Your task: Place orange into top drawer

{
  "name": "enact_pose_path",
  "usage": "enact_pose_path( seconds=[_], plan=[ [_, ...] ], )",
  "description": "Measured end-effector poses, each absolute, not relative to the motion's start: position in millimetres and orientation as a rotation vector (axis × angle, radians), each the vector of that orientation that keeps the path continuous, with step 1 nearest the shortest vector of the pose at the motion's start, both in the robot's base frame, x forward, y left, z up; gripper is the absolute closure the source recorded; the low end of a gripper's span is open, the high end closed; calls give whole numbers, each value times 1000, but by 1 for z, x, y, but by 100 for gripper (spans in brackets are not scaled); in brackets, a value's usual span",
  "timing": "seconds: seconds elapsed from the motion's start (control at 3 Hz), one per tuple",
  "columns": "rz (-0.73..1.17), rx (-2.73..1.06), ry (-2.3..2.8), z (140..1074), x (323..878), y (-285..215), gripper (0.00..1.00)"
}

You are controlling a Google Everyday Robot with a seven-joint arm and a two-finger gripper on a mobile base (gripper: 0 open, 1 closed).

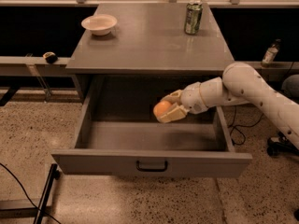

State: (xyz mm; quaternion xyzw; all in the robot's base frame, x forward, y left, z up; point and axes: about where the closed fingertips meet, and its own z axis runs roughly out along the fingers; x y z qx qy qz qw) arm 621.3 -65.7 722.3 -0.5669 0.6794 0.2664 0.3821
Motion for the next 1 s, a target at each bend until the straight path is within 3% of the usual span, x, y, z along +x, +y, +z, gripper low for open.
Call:
enact_pose_path(
  seconds=[0.33,0.67,1.0],
  plan=[
    [578,-1511,1766,671,628,-72,100],
    [571,-1561,1750,637,632,-73,85],
    [574,-1562,1748,636,632,-72,62]
  ],
)
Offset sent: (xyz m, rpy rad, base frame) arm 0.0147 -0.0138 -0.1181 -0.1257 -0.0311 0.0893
